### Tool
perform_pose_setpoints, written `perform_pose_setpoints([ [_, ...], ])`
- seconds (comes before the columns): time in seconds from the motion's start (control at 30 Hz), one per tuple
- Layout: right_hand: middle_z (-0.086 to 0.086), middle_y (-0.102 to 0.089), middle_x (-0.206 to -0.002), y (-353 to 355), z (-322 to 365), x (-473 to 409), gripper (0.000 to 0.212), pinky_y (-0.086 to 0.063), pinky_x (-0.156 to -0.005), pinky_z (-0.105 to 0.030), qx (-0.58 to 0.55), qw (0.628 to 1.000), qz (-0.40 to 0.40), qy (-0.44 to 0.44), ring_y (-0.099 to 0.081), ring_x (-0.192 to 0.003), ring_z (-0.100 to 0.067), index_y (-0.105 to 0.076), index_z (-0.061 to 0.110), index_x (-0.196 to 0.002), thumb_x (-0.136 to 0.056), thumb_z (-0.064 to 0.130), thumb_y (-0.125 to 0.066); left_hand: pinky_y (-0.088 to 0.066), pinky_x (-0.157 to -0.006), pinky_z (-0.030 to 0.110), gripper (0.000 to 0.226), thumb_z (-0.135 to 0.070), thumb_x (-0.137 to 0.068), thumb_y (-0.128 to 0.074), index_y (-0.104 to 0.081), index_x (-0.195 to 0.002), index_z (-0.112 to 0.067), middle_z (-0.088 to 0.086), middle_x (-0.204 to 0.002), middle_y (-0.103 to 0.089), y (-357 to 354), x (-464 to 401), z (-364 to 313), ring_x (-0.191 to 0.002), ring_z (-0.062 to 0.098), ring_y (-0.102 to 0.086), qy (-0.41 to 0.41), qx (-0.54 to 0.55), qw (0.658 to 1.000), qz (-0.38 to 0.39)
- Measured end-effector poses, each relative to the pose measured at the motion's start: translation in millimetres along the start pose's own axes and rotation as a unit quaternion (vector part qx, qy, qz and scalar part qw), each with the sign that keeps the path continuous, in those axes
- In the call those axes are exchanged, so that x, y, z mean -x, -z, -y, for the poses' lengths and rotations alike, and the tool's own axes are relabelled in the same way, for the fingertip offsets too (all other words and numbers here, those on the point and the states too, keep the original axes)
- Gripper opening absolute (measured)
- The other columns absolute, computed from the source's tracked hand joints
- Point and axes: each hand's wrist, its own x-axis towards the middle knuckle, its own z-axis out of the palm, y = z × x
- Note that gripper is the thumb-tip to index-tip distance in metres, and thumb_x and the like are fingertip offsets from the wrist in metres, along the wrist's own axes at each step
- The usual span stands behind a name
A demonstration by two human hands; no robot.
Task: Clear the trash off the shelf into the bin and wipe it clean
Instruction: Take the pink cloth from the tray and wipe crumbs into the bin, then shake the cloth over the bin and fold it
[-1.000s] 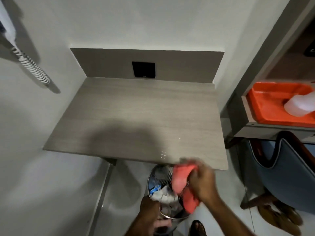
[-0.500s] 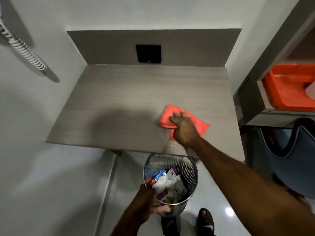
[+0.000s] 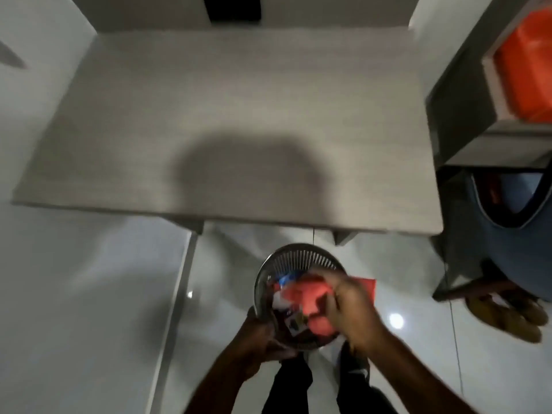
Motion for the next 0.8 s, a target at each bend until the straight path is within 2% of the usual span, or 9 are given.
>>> perform_pose_setpoints([
  [0.07, 0.031, -0.071, -0.099, -10, -46, 3, 0.057, -0.053, -0.074, -0.007, -0.058, 0.997, -0.029, -0.048, -0.068, -0.084, 0.009, -0.061, 0.046, -0.118, -0.081, 0.004, -0.048, -0.063, -0.080, 0.052, 0.026, -0.042, -0.100, -0.051, -0.062, -0.120, -0.029, 0.001, -0.112, -0.078, -21, -37, 32, -0.094, 0.027, -0.077, 0.028, 0.019, 0.999, -0.016],
  [0.2, 0.027, -0.071, -0.099, -37, -147, 22, 0.049, -0.063, -0.059, -0.029, -0.115, 0.986, -0.048, -0.110, -0.074, -0.077, -0.002, -0.059, 0.058, -0.116, -0.078, 0.028, -0.049, -0.060, -0.084, 0.061, 0.033, -0.024, -0.098, -0.061, -0.059, -0.130, -0.015, 0.017, -0.126, -0.069, -61, -115, 98, -0.108, 0.041, -0.069, 0.077, 0.096, 0.991, -0.050],
  [0.33, 0.028, -0.070, -0.099, -60, -229, 37, 0.037, -0.063, -0.072, -0.044, -0.103, 0.978, -0.067, -0.166, -0.074, -0.084, -0.011, -0.056, 0.058, -0.116, -0.082, 0.043, -0.054, -0.064, -0.064, 0.048, 0.038, -0.003, -0.100, -0.051, -0.052, -0.138, -0.009, 0.023, -0.137, -0.060, -73, -200, 157, -0.114, 0.042, -0.063, 0.110, 0.160, 0.978, -0.078],
  [0.47, 0.007, -0.074, -0.100, -58, -276, 38, 0.034, -0.061, -0.079, -0.047, -0.059, 0.977, -0.065, -0.197, -0.073, -0.088, -0.019, -0.061, 0.038, -0.115, -0.084, 0.034, -0.048, -0.059, -0.076, 0.056, 0.045, 0.001, -0.101, -0.047, -0.047, -0.142, -0.014, 0.019, -0.141, -0.058, -87, -255, 193, -0.123, 0.047, -0.057, 0.112, 0.186, 0.973, -0.083],
  [0.57, -0.008, -0.070, -0.114, -52, -307, 31, 0.045, -0.058, -0.086, -0.048, -0.020, 0.977, -0.026, -0.210, -0.070, -0.098, -0.027, -0.058, 0.021, -0.127, -0.084, 0.008, -0.051, -0.064, -0.069, 0.052, 0.042, -0.010, -0.098, -0.055, -0.052, -0.138, -0.020, 0.015, -0.133, -0.065, -92, -275, 203, -0.116, 0.044, -0.063, 0.096, 0.167, 0.977, -0.089],
  [0.63, -0.001, -0.070, -0.099, -55, -307, 24, 0.042, -0.059, -0.080, -0.041, 0.011, 0.979, -0.035, -0.199, -0.068, -0.087, -0.024, -0.060, 0.020, -0.120, -0.081, 0.009, -0.048, -0.063, -0.067, 0.050, 0.038, -0.013, -0.096, -0.054, -0.055, -0.133, -0.024, 0.013, -0.129, -0.067, -93, -284, 206, -0.110, 0.042, -0.066, 0.082, 0.149, 0.982, -0.076],
  [0.7, 0.010, -0.062, -0.087, -65, -296, 15, 0.038, -0.051, -0.076, -0.015, 0.022, 0.985, -0.057, -0.159, -0.060, -0.076, -0.011, -0.063, 0.022, -0.110, -0.078, 0.027, -0.043, -0.063, -0.063, 0.046, 0.028, -0.016, -0.098, -0.049, -0.060, -0.122, -0.024, 0.014, -0.123, -0.070, -94, -290, 205, -0.098, 0.036, -0.070, 0.082, 0.126, 0.986, -0.076],
  [0.73, 0.012, -0.061, -0.088, -72, -289, 11, 0.040, -0.042, -0.074, 0.000, 0.013, 0.989, -0.055, -0.140, -0.056, -0.077, -0.002, -0.063, 0.021, -0.110, -0.078, 0.033, -0.042, -0.063, -0.060, 0.042, 0.023, -0.020, -0.099, -0.047, -0.062, -0.116, -0.023, 0.015, -0.121, -0.070, -94, -293, 203, -0.092, 0.033, -0.071, 0.081, 0.114, 0.987, -0.081],
  [0.8, 0.008, -0.065, -0.097, -83, -280, 4, 0.046, -0.033, -0.072, 0.010, 0.000, 0.991, -0.028, -0.128, -0.051, -0.085, 0.006, -0.063, 0.016, -0.117, -0.078, 0.030, -0.045, -0.062, -0.057, 0.038, 0.023, -0.021, -0.100, -0.046, -0.061, -0.115, -0.013, 0.021, -0.124, -0.068, -94, -297, 194, -0.089, 0.032, -0.070, 0.094, 0.084, 0.987, -0.094],
])
